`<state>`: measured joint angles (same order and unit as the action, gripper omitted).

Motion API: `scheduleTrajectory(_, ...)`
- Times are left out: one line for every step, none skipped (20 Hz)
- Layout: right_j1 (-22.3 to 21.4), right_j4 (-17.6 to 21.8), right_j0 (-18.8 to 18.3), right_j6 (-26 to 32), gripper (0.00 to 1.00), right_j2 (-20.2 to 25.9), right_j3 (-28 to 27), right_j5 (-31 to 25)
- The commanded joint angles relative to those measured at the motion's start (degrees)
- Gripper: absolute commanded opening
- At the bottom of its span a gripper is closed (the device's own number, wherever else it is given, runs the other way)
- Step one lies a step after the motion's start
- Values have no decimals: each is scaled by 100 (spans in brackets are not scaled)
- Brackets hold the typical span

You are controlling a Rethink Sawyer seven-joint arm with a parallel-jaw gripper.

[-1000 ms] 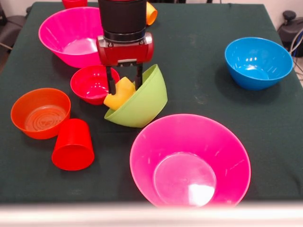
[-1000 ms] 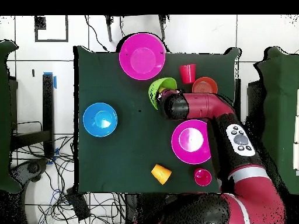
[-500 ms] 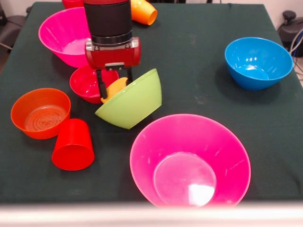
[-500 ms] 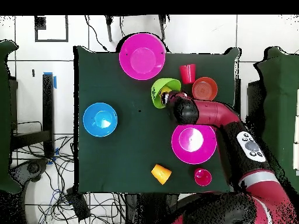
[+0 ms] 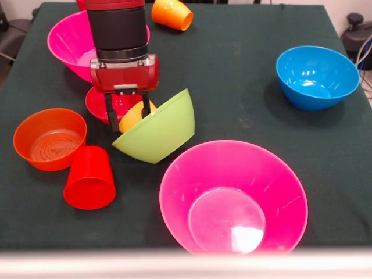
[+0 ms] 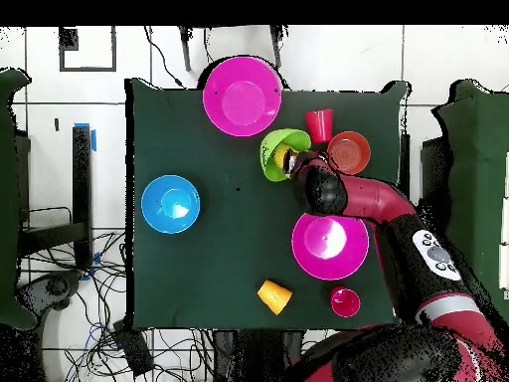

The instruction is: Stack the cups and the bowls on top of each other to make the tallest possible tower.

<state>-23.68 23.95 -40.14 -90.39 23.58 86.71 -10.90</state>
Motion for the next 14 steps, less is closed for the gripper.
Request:
scheduleTrajectory(579,67,177,-471,100,108,519,-230)
scheduleTrajectory(576,60,187,-464,0,95,523,-227)
scheduleTrajectory(573,58,199,-459,0,84,511,-248)
scheduleTrajectory(569,56,212,-454,0,74,499,-268)
scheduleTrajectory(566,54,224,-449,0,63,488,-289)
scheduleTrajectory(564,39,232,-453,0,58,478,-311)
scheduleTrajectory(559,39,246,-452,0,42,472,-324)
scheduleTrajectory(561,38,247,-440,0,42,467,-337)
scheduleTrajectory(562,29,247,-449,0,40,474,-334)
scheduleTrajectory(563,25,247,-444,0,39,472,-344)
scheduleTrajectory(564,23,247,-438,0,40,475,-349)
scheduleTrajectory(565,16,251,-437,0,35,465,-356)
scheduleTrajectory(564,23,255,-429,0,30,465,-349)
scheduleTrajectory(565,20,258,-424,0,27,461,-358)
